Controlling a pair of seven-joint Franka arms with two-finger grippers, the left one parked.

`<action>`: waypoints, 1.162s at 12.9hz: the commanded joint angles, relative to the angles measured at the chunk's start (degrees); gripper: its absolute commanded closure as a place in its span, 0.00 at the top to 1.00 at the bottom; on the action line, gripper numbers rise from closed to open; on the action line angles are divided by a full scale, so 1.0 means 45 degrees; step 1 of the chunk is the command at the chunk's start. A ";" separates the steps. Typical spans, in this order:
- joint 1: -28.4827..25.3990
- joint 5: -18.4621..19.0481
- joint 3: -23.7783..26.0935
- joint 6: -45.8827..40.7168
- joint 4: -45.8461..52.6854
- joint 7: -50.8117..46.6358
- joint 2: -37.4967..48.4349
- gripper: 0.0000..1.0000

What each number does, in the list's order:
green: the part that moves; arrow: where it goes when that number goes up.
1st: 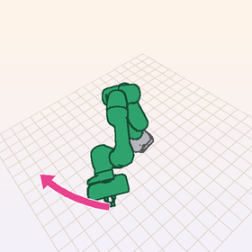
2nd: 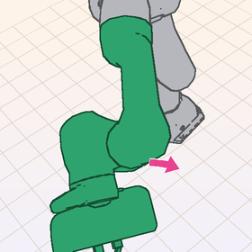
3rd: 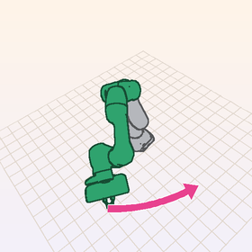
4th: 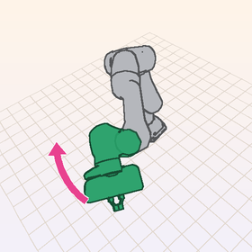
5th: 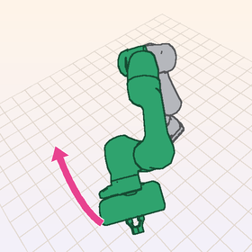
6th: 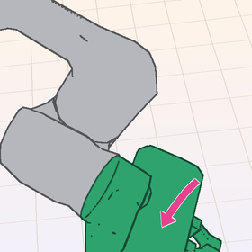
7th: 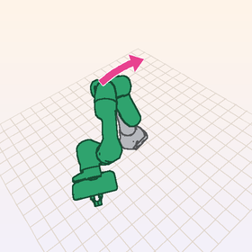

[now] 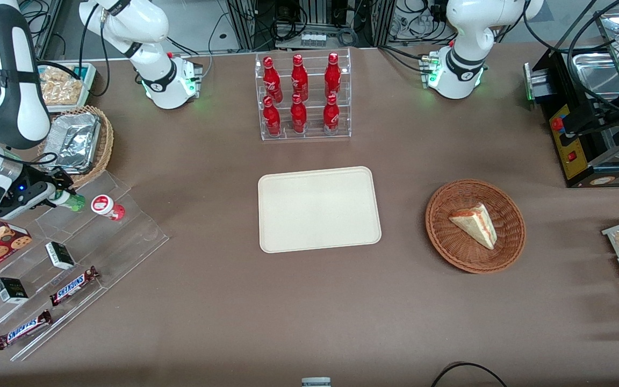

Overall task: Place green gum on tray
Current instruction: 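Lift the gum tub and carry it over the cream tray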

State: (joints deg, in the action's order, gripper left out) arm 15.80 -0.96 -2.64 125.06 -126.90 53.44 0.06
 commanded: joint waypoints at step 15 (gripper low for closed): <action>-0.8117 -0.0565 0.0547 -0.5917 0.5911 -1.3801 -0.0771 0.00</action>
State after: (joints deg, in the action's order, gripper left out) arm -18.79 -1.52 0.66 99.71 -105.26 -3.51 1.10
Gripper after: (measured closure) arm 0.414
